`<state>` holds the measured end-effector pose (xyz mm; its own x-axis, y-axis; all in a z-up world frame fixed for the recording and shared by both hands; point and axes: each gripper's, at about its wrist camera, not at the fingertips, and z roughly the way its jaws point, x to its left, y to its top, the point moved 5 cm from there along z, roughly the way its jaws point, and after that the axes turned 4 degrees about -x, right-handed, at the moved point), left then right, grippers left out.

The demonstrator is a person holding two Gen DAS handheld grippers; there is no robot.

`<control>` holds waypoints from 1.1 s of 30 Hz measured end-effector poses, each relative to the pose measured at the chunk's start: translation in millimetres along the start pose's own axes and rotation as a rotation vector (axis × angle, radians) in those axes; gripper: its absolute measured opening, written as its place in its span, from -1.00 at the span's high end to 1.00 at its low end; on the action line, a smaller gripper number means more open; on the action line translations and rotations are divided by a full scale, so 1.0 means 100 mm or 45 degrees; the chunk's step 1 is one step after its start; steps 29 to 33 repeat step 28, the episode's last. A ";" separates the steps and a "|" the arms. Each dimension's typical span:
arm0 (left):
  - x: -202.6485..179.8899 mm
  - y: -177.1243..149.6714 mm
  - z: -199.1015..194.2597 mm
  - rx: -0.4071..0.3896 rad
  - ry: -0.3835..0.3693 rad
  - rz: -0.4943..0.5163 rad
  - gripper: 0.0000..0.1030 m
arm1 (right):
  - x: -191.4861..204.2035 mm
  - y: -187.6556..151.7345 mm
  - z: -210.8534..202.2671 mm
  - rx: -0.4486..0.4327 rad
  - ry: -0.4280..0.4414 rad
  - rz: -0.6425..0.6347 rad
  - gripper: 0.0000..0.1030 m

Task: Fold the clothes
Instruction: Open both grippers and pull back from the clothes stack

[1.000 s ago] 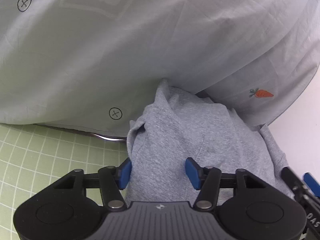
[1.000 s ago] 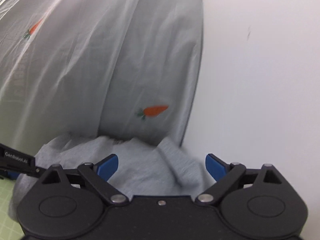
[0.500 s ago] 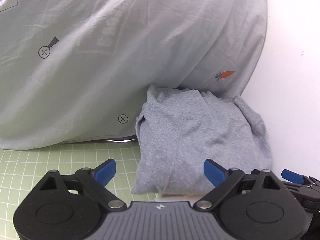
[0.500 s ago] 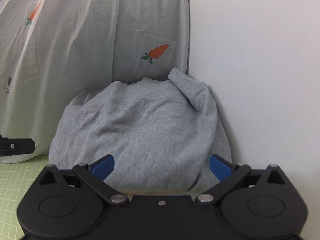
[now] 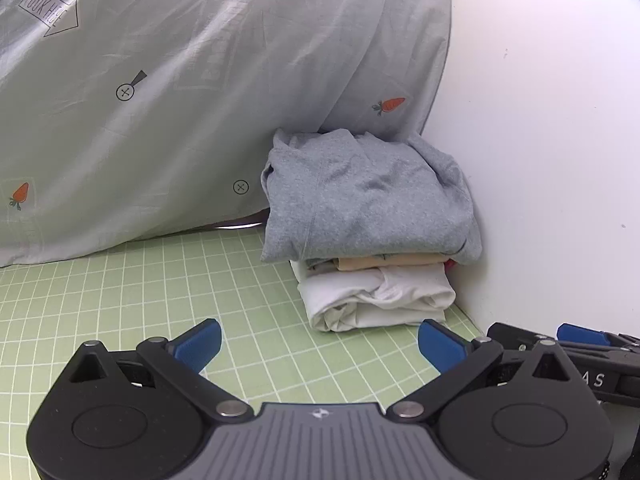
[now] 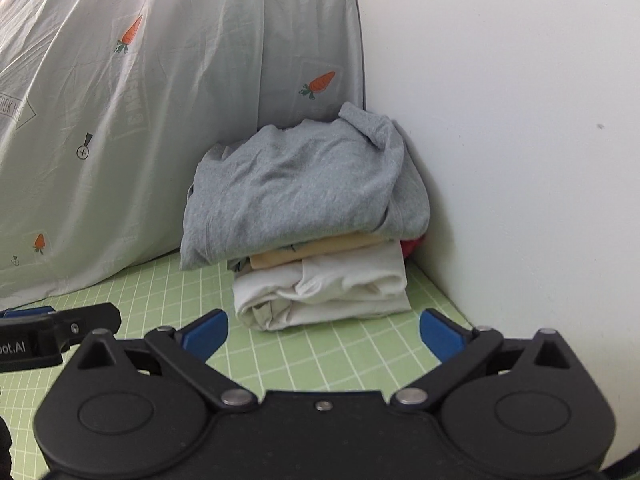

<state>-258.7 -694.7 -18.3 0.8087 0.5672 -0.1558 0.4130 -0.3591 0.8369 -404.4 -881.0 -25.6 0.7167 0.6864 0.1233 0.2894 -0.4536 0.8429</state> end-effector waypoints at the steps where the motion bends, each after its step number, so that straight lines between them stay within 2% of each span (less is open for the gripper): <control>1: -0.01 -0.05 -0.05 0.003 -0.007 0.007 -1.00 | 0.02 -0.06 -0.05 0.013 -0.002 -0.006 -1.00; 7: -0.05 -0.30 -0.28 0.036 -0.040 0.017 -1.00 | 0.10 -0.34 -0.32 0.056 -0.036 -0.038 -1.00; 12: -0.05 -0.41 -0.37 0.044 -0.046 0.012 -1.00 | 0.10 -0.44 -0.44 0.071 -0.059 -0.069 -1.00; 33: -0.03 -0.40 -0.45 0.011 -0.059 0.027 -1.00 | 0.04 -0.41 -0.53 0.039 -0.099 -0.040 -1.00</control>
